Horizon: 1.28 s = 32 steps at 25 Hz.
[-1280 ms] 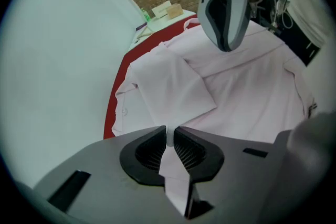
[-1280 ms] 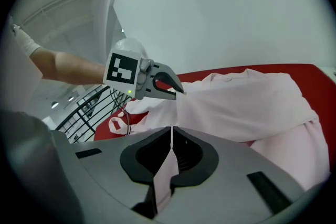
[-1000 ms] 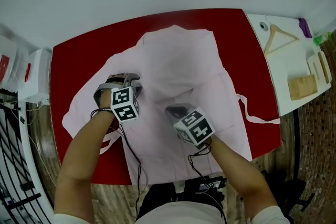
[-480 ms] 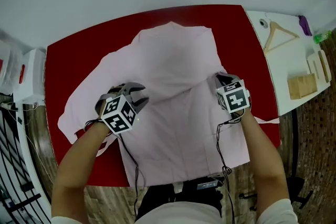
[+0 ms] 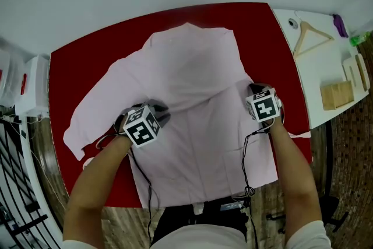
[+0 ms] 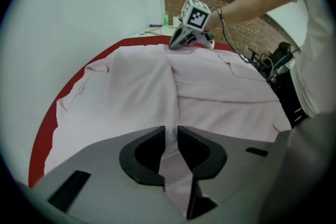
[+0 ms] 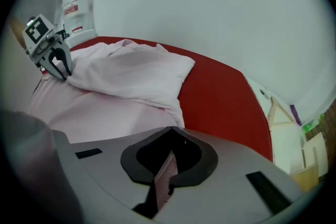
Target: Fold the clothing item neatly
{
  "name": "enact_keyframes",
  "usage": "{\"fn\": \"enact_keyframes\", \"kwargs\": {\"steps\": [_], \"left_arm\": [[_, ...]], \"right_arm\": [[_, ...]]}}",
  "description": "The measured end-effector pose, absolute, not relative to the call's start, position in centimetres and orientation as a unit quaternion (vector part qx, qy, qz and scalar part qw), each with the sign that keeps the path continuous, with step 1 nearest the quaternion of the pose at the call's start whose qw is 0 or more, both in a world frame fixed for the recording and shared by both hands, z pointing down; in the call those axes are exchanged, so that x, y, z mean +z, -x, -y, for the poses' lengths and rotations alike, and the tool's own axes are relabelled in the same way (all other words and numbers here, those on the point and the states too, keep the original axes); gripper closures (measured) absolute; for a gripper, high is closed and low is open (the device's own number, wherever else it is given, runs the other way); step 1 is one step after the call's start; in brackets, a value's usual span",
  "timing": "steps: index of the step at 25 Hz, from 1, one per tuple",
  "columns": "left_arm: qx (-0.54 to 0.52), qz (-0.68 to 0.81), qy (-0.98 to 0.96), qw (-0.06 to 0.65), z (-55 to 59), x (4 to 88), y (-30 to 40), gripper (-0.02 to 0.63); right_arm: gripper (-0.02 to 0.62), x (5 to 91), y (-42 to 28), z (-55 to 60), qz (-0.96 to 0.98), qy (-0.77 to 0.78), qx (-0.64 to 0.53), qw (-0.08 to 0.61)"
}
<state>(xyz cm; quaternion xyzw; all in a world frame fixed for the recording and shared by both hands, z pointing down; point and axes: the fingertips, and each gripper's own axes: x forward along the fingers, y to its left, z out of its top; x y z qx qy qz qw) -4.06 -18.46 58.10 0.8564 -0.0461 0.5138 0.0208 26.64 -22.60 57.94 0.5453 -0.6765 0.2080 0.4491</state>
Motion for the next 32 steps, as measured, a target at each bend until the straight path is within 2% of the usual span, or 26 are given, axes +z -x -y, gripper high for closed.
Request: {"fn": "enact_keyframes", "kwargs": {"steps": [7,12,19,26,28,32], "left_arm": [[0.499,0.073,-0.863,0.042,18.8,57.6,4.3,0.531],[0.46,0.098,-0.88,0.06,18.4,55.6,4.9,0.531],[0.385,0.162,-0.903,0.098,17.8,50.7,7.6,0.531],[0.273,0.258,-0.91,0.177,16.5,46.4,11.9,0.532],[0.249,0.282,-0.906,0.195,15.9,45.8,13.2,0.574],[0.21,0.319,-0.896,0.228,14.2,45.0,15.1,0.6]], "right_arm": [[0.578,57.9,-27.2,22.7,0.665,-0.561,0.204,0.448],[0.577,55.2,-26.0,22.6,0.676,-0.585,0.159,0.419],[0.577,51.1,-21.8,20.5,0.695,-0.594,0.142,0.38],[0.575,49.1,-15.6,17.4,0.717,-0.579,0.132,0.365],[0.575,48.7,-14.1,17.0,0.725,-0.572,0.133,0.359],[0.575,48.1,-11.8,16.7,0.746,-0.55,0.124,0.354]]}}
